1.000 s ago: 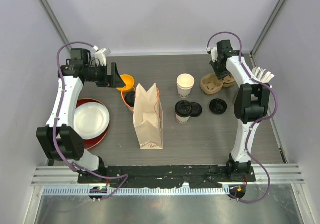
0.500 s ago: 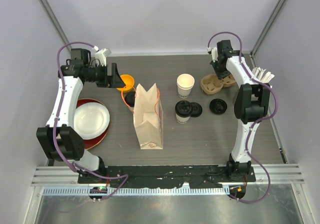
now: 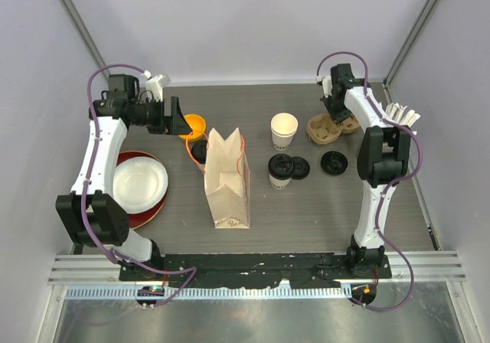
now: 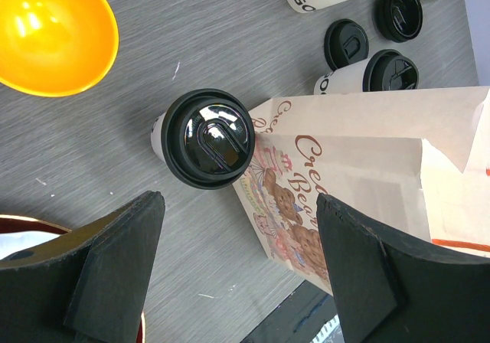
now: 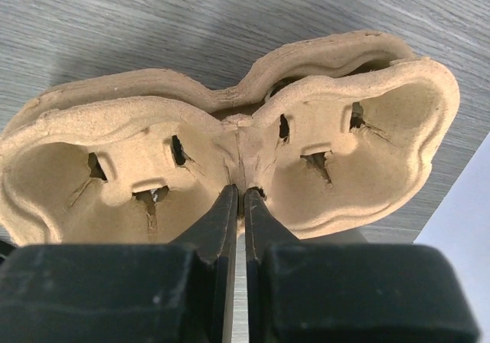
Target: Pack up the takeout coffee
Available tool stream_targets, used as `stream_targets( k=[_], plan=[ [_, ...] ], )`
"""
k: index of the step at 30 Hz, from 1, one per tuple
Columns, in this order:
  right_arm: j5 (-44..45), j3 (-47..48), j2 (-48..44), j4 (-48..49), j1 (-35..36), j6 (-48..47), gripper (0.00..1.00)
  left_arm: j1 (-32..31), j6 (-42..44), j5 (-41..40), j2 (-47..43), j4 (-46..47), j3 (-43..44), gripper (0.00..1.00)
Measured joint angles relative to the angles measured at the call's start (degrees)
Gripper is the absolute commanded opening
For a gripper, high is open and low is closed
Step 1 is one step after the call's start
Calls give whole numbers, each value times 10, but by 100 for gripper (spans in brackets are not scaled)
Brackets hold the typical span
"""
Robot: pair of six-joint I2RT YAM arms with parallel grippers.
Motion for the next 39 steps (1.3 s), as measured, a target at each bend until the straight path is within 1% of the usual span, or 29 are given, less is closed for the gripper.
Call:
stream_targets(
  k=[2,13,19,26,39],
  plan=[
    [0,0,0,0,0,0,1,0,0,0,0,0,0,85],
    [2,0,-7,-2,0,-2,1,0,0,0,0,0,0,85],
    [2,0,-29,-4,0,-9,2,0,0,0,0,0,0,85],
    [1,0,-43,-4,0,-11,10,0,0,0,0,0,0,85],
    [-3,0,-35,-4,0,-13,16,0,1,0,0,-4,0,85]
  ],
)
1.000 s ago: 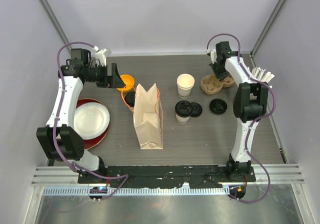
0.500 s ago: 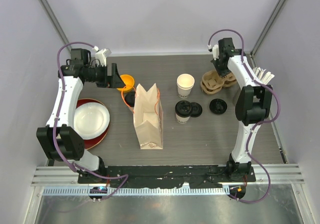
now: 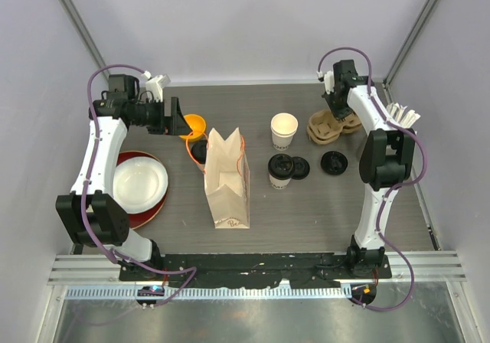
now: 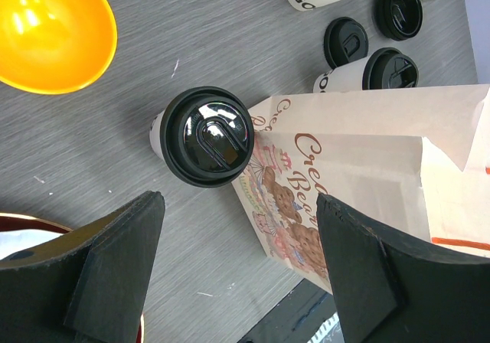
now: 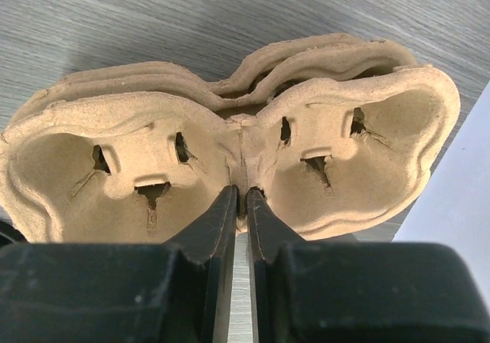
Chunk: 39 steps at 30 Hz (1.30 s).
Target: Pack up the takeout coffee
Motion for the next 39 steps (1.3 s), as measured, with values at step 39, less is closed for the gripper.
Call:
stream_targets(
  k=[39],
  plan=[
    [0,0,31,-6,-9,4,1,0,1,0,0,-1,4,85]
  ],
)
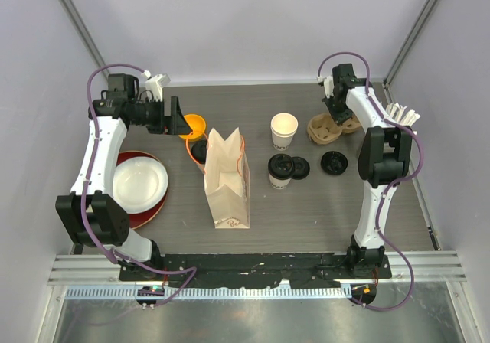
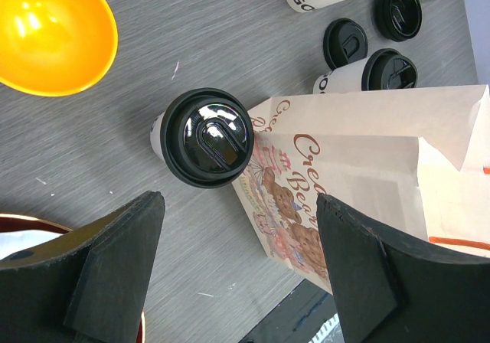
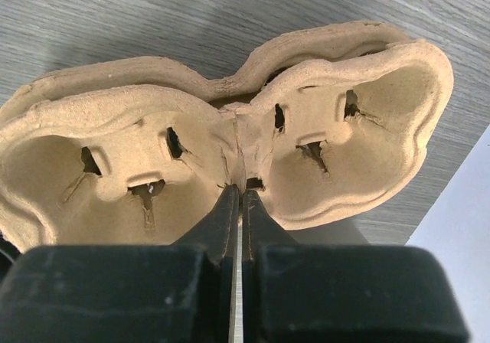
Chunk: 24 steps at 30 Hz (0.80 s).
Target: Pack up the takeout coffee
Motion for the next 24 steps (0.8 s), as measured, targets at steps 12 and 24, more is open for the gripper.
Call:
stream_targets(
  k=[12,24],
  plan=[
    [-1,0,-4,0,0,0,1,0,0,0,0,-1,0,85],
    [-10,0,-78,2,0,-1,1,0,0,0,0,-1,0,85]
  ],
)
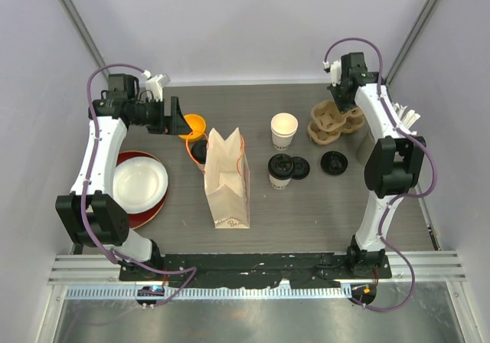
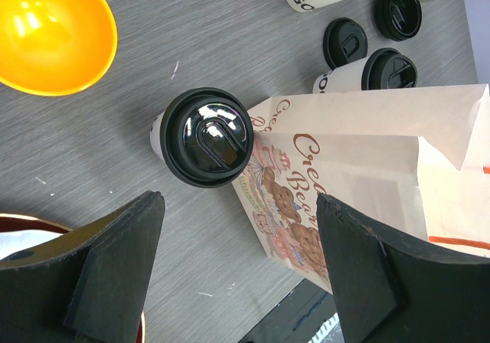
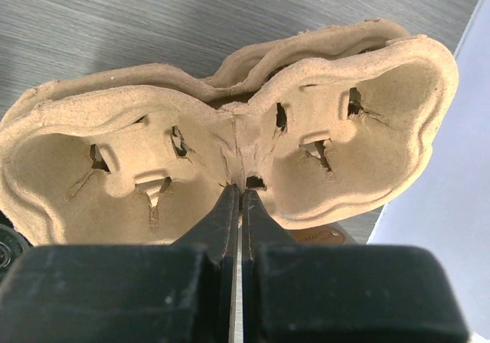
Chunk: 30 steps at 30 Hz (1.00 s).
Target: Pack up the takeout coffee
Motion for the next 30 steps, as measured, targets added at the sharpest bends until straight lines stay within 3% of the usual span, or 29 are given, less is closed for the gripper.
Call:
stream_targets(
  k=[11,21,27,30],
  plan=[
    [-9,-2,-12,-1,0,-2,7,0,1,3,0,-1,0,85],
    [-9,-12,38,-1,0,-6,11,0,3,4,0,-2,0,85],
    [-5,-14,59,0,0,-8,23,0,3,4,0,-2,0,85],
    [-3,-14,59,0,0,-8,36,0,3,4,0,-2,0,85]
  ],
)
